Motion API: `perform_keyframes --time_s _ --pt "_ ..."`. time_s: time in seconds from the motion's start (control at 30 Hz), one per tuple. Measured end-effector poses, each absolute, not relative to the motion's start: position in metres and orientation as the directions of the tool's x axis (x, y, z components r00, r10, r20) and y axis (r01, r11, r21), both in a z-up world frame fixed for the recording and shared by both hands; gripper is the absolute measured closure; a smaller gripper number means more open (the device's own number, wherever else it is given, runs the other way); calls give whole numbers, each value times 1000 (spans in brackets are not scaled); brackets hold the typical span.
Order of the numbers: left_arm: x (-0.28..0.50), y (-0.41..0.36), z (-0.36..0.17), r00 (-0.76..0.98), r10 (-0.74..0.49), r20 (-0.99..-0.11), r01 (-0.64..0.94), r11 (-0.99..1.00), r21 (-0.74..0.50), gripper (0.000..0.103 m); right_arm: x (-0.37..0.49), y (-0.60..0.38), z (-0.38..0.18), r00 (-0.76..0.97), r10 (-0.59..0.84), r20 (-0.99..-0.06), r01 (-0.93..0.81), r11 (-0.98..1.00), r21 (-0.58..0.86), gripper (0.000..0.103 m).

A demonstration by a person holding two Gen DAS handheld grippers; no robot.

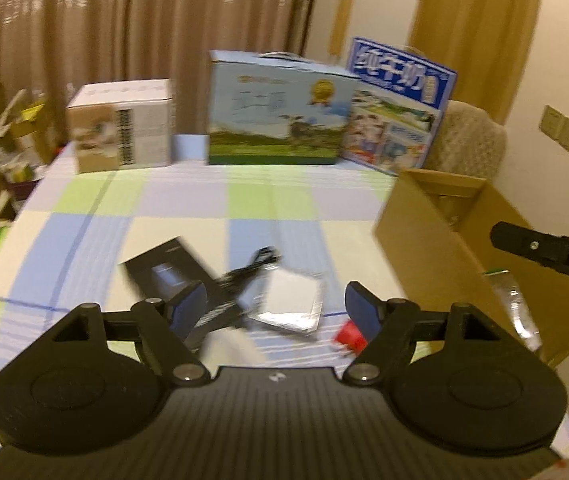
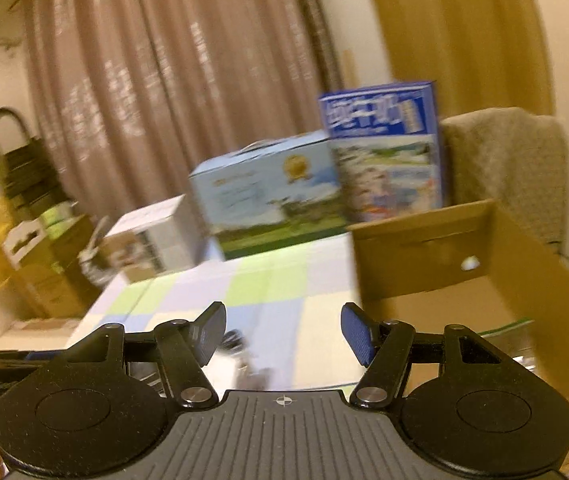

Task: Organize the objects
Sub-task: 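Drop the swab bag into the cardboard box with the right tool while the left tool carries the hair tie, then reach the right tool to the red toy figure and grasp it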

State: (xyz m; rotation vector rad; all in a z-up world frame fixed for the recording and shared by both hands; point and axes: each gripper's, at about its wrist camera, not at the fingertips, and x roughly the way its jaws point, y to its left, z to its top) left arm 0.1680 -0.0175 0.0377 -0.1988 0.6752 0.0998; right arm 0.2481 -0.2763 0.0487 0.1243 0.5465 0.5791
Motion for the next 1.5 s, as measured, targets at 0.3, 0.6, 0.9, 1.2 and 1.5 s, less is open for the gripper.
perform_keyframes --time_s 0.3,0.6,0.9,1.2,1.5 --pt "132 23 22 727 87 -681 -203 975 -92 23 249 -217 21 556 595 -580 -634 755 167 42" --pt "141 31 -10 674 58 -737 -134 990 -44 23 265 -194 -36 466 473 -748 -686 727 32 42" --pt "166 18 -26 660 10 -751 -33 999 -16 23 284 -180 -64 451 375 -810 -686 726 -46 42" --pt "178 23 -40 635 -15 -773 -2 1000 -21 23 306 -168 -89 411 309 -858 -676 735 -60 43" --pt "187 21 -48 623 -74 -779 45 997 -58 24 307 -171 -88 391 293 -873 -661 749 -45 60"
